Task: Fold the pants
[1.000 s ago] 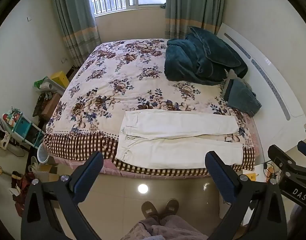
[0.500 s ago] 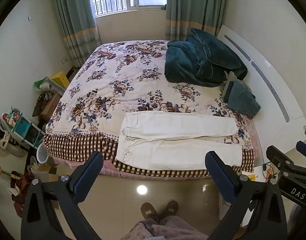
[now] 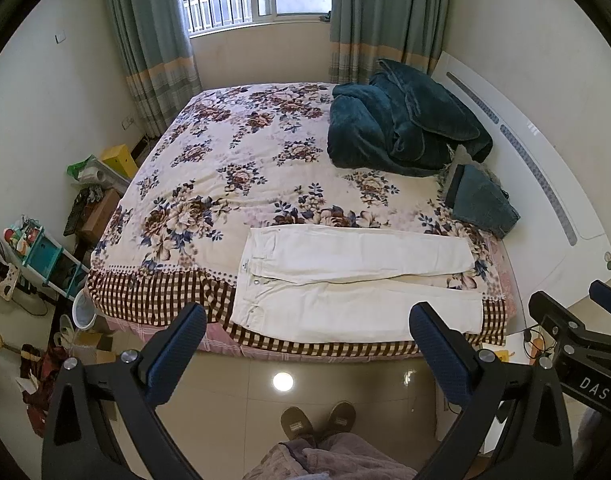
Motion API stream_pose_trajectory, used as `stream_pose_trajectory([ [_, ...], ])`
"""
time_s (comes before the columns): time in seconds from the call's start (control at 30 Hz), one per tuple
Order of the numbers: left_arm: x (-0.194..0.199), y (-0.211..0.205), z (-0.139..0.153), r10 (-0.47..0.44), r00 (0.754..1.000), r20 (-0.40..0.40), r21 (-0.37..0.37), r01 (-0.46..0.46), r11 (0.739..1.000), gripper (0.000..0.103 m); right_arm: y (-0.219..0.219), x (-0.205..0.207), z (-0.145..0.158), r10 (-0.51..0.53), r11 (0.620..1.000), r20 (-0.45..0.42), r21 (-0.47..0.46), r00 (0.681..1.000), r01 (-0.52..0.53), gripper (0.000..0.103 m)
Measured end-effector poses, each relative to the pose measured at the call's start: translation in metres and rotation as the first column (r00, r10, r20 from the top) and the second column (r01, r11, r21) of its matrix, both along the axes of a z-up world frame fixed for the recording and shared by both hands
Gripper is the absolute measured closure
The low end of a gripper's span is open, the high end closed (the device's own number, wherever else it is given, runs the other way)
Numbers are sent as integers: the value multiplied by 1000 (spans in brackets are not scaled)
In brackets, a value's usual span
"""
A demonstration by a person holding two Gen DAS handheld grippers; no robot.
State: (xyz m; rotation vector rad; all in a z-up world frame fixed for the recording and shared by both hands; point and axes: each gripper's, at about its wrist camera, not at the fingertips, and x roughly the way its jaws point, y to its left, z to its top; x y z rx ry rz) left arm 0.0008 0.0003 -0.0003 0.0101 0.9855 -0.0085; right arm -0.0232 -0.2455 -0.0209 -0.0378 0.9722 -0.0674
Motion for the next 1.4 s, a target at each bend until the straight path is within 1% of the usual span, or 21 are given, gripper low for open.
stream_pose_trajectory([
  [0.07, 5, -1, 1, -2, 1000, 0, 0, 2, 1000, 0, 0, 0, 0, -1, 1000, 1, 1, 1000, 1, 0],
  [0.47, 5, -1, 1, 1, 1000, 5, -2, -1, 1000, 0, 0, 1, 2, 1, 1000, 0, 2, 1000, -1, 0],
  [0.6, 14, -11, 10, 3, 1000, 6, -3, -3, 1000, 0, -1, 1, 2, 1, 1000, 0, 3, 1000, -1, 0],
  [1.17, 10, -7, 9, 0, 1000, 10, -7, 0, 1000, 0, 1, 1, 4, -3, 1000, 3, 6, 1000, 3, 0],
  [1.23, 10, -7, 9, -1, 1000, 10, -9, 1, 1000, 0, 2, 3, 8, -6, 1000, 5, 10, 1000, 6, 0],
  [1.4, 21, -14, 13, -1, 1000, 12, -6, 1, 1000, 0, 2, 3, 10, -8, 1000, 7, 11, 1000, 7, 0],
])
